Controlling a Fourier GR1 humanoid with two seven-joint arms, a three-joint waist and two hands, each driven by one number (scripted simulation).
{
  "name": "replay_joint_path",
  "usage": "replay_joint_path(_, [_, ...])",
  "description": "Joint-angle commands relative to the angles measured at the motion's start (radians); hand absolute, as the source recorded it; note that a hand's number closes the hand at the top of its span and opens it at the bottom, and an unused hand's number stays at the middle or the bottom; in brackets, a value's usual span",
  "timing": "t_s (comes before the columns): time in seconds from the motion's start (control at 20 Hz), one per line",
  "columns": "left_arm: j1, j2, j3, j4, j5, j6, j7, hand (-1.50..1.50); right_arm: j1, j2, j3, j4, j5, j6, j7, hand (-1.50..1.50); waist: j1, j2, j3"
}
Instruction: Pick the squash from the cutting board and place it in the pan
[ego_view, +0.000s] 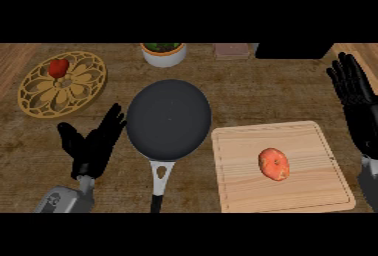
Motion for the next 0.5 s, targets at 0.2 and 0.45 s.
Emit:
replay_joint_path(0.2, [-0.093,0.083,0.064,-0.058,-0.064,0.017,-0.056,0.0,-0.134,0.028,0.153,-0.006,-0.271,0.465,-0.054,1.5,0.098,0.052,0.021])
replay_joint_path(0.45, [-0.092,0.101,0.105,-0.075,-0.044,0.028,-0.024,0.0,-0.102,-0.202,0.032,0.194,-0.094,0.733,-0.428,1.5,0.027,0.057,0.021])
